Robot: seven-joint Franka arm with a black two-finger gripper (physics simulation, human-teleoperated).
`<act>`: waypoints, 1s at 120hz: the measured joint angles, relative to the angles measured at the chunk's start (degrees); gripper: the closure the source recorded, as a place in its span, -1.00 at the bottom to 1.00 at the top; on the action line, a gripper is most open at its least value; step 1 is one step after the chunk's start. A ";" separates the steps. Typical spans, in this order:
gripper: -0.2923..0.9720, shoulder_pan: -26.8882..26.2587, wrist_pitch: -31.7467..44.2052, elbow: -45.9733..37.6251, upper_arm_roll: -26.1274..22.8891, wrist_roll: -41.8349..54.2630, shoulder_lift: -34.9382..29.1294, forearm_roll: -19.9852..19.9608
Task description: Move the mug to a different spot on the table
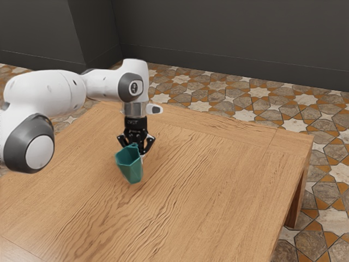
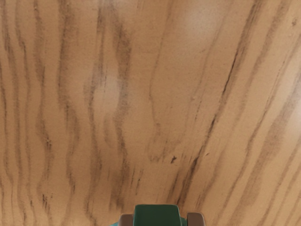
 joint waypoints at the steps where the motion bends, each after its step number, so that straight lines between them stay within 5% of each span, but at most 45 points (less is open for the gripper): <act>1: 0.64 0.01 -0.04 0.11 0.01 -0.10 0.13 -0.16; 48: 0.57 0.07 -0.76 0.89 0.13 -4.09 4.47 -2.36; 120: -0.35 0.48 -0.37 0.90 0.04 -6.55 3.58 -4.07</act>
